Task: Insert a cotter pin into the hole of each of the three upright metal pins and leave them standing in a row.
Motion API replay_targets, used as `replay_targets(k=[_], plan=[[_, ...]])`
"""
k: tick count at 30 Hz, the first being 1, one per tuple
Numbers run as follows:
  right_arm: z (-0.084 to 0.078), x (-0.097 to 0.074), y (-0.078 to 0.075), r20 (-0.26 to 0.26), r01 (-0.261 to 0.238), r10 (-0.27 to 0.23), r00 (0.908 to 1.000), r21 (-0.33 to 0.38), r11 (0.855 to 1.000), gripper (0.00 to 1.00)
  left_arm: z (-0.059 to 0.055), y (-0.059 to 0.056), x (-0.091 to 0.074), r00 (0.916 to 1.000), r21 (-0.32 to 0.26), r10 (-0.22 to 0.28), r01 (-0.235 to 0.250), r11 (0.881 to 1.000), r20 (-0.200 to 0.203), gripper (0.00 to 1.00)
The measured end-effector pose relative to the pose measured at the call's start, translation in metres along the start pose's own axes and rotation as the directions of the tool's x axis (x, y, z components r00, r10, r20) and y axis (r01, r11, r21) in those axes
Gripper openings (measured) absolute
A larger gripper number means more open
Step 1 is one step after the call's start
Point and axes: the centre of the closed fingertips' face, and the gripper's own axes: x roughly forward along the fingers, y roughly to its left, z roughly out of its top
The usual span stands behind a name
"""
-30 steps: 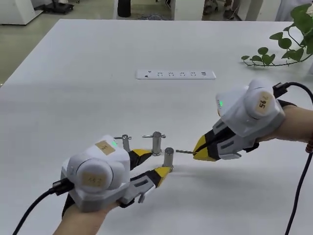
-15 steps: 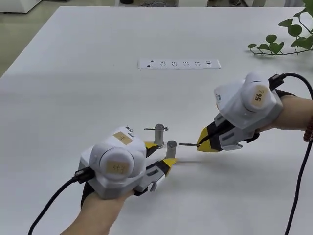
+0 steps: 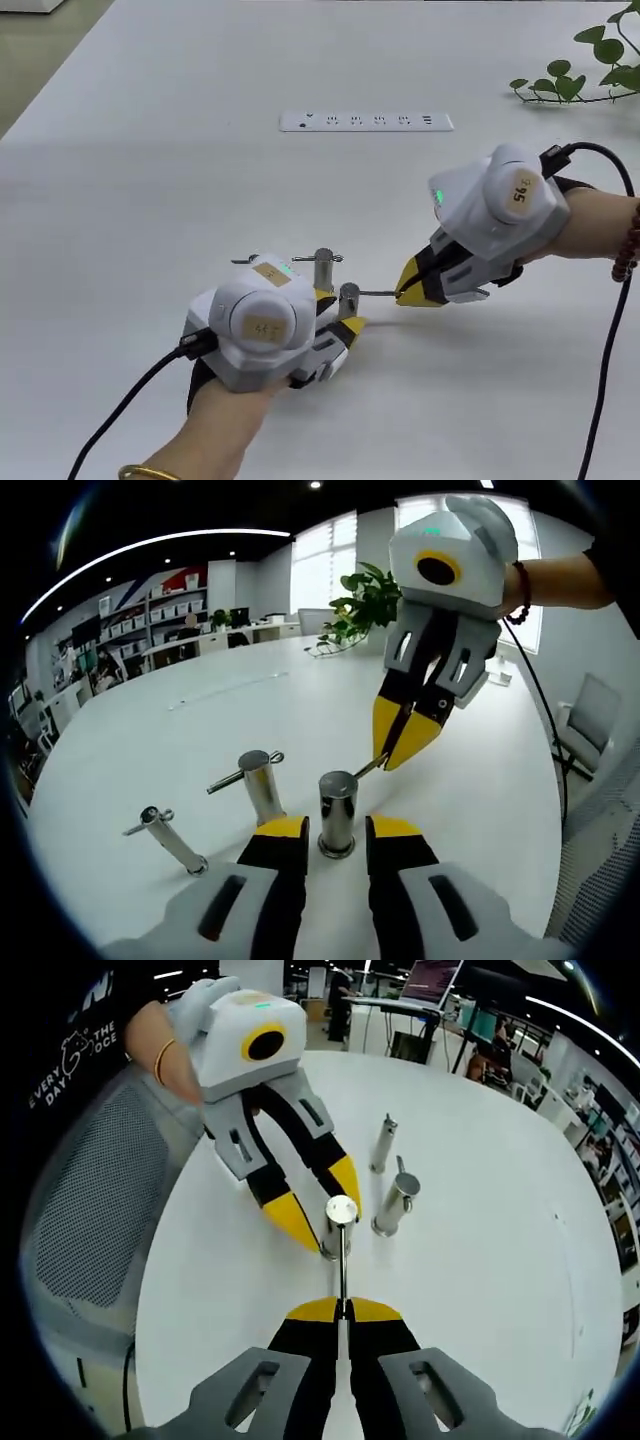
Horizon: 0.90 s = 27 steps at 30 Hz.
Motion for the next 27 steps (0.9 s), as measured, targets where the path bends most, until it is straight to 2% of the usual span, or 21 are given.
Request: replay_targets(k=[8, 18, 27], plan=[[0.002, 0.000, -0.002, 0.000, -0.006, 0.006, 1.0000, -0.015, 1.000, 0.00, -0.001, -0.004, 0.005, 0.9999, 0.001, -0.016, 0.016, 1.000, -0.003, 0.16], [0.009, 0.001, -0.001, 0.000, -0.014, 0.014, 0.9999, -0.031, 0.999, 0.00, -0.001, 0.000, 0.007, 0.9999, 0.003, -0.012, 0.012, 1.000, -0.002, 0.11], [0.014, 0.001, 0.000, 0.003, -0.022, 0.022, 0.9997, -0.043, 0.999, 0.00, -0.001, -0.001, 0.008, 0.9994, 0.015, -0.036, 0.036, 0.999, 0.002, 0.10]])
